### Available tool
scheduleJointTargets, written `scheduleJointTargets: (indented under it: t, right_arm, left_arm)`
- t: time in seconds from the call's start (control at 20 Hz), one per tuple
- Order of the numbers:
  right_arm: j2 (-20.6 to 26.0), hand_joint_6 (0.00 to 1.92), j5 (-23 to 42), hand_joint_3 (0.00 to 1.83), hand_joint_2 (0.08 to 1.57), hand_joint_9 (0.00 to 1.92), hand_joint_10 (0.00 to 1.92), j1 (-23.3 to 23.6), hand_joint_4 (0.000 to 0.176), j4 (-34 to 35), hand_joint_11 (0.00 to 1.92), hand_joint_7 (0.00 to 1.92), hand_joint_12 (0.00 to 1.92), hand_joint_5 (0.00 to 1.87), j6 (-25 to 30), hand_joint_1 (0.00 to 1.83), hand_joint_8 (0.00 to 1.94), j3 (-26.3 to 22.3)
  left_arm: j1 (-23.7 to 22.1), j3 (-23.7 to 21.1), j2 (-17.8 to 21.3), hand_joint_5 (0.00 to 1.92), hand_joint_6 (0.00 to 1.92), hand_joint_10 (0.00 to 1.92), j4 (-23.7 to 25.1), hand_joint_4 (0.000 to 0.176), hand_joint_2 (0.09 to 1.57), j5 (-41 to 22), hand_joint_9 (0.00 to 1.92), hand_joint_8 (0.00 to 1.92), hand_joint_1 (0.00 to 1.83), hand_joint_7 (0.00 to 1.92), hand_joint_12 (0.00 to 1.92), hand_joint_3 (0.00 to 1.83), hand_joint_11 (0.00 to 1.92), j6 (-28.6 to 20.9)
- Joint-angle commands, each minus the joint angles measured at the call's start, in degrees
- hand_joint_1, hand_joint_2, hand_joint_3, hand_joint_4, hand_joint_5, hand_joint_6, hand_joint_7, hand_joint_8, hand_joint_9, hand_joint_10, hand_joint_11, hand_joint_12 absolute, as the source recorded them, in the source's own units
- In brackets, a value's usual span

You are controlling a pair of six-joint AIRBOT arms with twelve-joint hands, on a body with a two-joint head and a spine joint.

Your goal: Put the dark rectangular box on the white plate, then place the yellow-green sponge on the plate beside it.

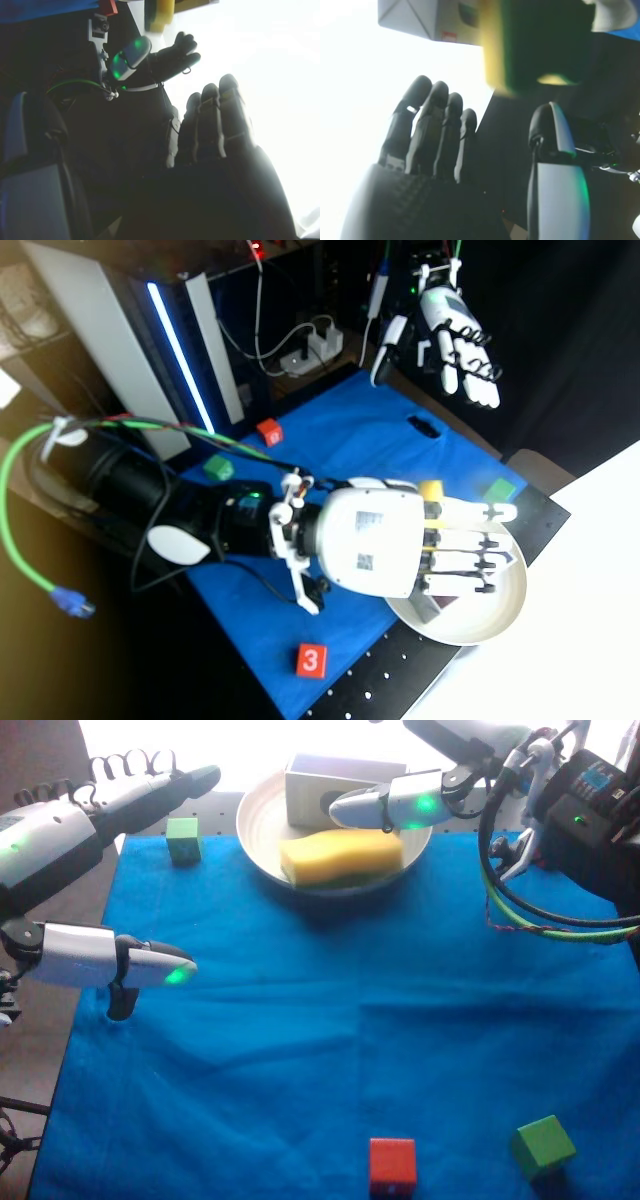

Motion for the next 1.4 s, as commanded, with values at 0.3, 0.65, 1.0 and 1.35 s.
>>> scheduleJointTargets:
  t: [0.3,0.65,1.0,1.35]
  right_arm:
    - [0.45,0.00,6.83,0.00,0.86,0.07,0.00,1.04,0.165,1.05,0.00,0.03,0.52,0.02,0.37,0.85,0.00,-1.56]
    - [7.41,0.00,15.42,0.00,0.85,0.03,0.00,-1.41,0.152,0.97,0.00,0.03,0.33,0.00,0.37,0.77,0.00,-7.82]
    - [18.42,0.00,26.66,0.00,0.80,0.00,0.00,-6.46,0.176,0.97,0.00,0.00,0.00,0.00,0.33,0.72,0.00,-18.06]
    - [31.73,0.00,43.13,0.00,0.80,0.00,0.00,-21.28,0.176,10.45,0.00,0.00,0.00,0.00,-7.84,0.90,0.00,-32.86]
  left_arm:
    - [-0.70,0.28,-0.27,0.02,0.00,0.00,-0.82,0.146,0.87,-6.79,0.00,0.00,0.88,0.00,0.00,0.00,0.00,-0.73]
    - [-0.28,0.09,0.15,0.03,0.00,0.00,-1.37,0.127,0.87,-8.16,0.00,0.00,0.85,0.00,0.01,0.00,0.03,-1.45]
    - [3.38,-1.85,2.53,0.00,0.00,0.00,-6.24,0.087,0.85,-15.42,0.00,0.00,0.80,0.00,0.03,0.00,0.06,-1.78]
    - [10.09,-5.31,4.33,0.03,0.00,0.00,-11.87,0.145,0.88,-27.96,0.00,0.00,0.80,0.00,0.04,0.00,0.05,-1.78]
